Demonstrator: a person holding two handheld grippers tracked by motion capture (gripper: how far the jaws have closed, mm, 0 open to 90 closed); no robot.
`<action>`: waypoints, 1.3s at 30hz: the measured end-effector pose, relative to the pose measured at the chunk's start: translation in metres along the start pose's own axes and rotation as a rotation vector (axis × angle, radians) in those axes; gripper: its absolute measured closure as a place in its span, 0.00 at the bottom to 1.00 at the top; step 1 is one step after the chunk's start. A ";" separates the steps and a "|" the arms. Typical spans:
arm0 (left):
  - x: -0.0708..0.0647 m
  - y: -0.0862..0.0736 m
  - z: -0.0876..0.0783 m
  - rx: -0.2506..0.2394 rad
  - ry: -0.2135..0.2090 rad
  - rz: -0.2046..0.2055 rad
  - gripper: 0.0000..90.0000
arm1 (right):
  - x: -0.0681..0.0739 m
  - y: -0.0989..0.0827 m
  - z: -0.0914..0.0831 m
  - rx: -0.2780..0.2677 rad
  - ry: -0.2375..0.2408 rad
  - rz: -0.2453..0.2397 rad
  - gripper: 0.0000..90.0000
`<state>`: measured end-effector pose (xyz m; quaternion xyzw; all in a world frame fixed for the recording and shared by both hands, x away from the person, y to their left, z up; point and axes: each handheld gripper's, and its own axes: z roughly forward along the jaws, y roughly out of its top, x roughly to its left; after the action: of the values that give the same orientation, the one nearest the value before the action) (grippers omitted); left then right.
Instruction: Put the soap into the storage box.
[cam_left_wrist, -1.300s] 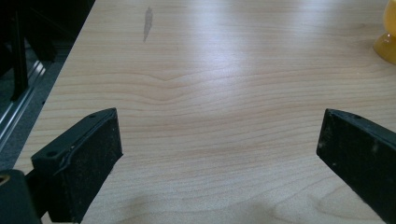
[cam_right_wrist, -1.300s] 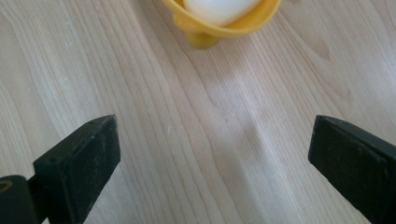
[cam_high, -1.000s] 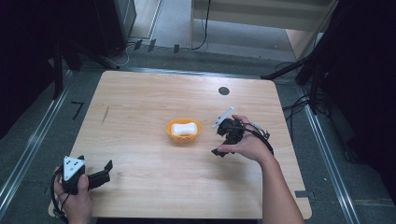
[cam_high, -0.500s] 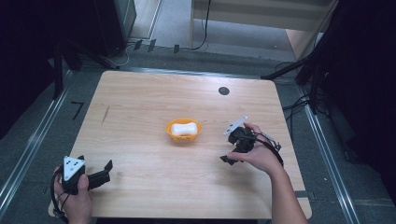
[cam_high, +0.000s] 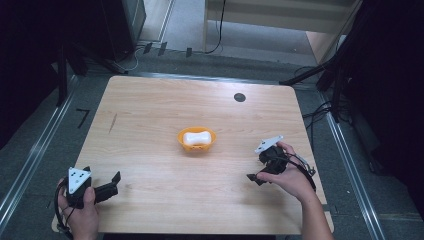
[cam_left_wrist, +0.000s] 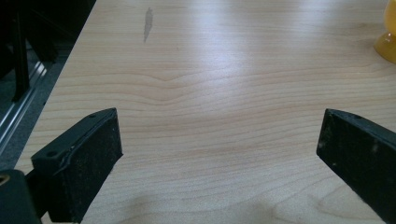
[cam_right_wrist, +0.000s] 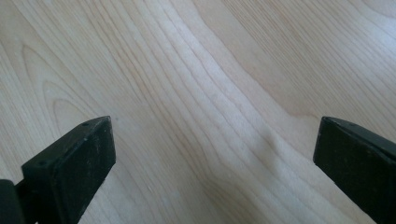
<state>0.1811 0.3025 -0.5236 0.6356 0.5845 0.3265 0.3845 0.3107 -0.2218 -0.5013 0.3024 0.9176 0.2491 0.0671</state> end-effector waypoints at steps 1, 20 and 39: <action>0.000 0.000 0.000 0.001 0.001 0.001 0.00 | 0.000 -0.003 -0.001 -0.007 -0.003 0.004 0.00; 0.000 0.000 0.000 -0.002 -0.001 0.003 0.00 | 0.003 -0.056 -0.016 -0.084 -0.067 0.101 0.00; -0.001 0.000 -0.001 0.001 0.003 0.010 0.00 | 0.010 -0.112 -0.024 -0.189 -0.096 0.201 0.00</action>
<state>0.1804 0.3014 -0.5235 0.6383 0.5820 0.3292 0.3814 0.2373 -0.3037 -0.5358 0.3966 0.8509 0.3253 0.1137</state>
